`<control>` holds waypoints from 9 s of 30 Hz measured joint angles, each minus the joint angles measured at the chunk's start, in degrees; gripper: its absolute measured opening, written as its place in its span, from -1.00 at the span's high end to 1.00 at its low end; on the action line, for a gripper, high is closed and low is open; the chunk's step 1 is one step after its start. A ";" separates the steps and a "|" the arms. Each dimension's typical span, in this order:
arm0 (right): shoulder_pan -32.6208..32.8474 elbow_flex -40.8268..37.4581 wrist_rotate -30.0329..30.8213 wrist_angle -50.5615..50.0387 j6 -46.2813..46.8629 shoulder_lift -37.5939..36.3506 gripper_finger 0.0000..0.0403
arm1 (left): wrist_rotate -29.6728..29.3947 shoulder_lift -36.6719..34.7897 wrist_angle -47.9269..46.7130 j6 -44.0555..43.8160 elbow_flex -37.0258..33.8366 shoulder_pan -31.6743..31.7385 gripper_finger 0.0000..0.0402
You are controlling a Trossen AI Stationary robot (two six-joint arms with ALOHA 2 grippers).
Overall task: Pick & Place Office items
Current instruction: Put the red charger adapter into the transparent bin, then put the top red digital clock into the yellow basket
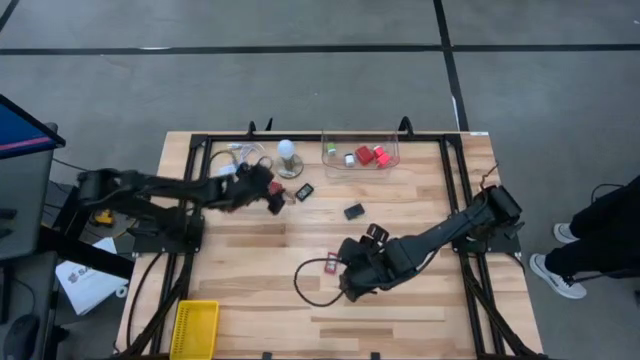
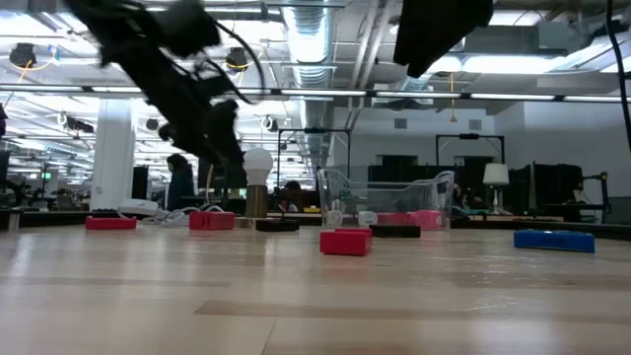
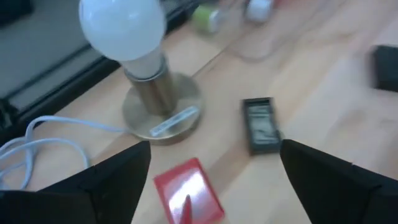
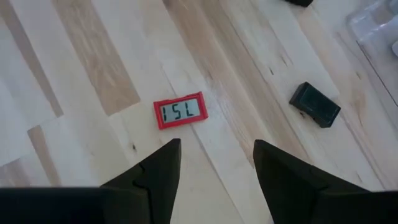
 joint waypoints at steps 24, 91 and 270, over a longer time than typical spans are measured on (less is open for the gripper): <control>9.17 0.00 9.33 -1.31 4.49 0.02 0.03 | 20.18 14.08 -18.24 -8.13 10.95 12.41 -0.96; 25.91 -7.64 33.47 -6.79 33.12 0.07 0.13 | 36.68 27.61 6.28 10.84 37.38 5.70 -0.02; 27.21 -11.06 32.96 2.11 31.84 0.00 0.12 | 29.03 22.10 -54.10 20.85 19.61 19.81 -0.47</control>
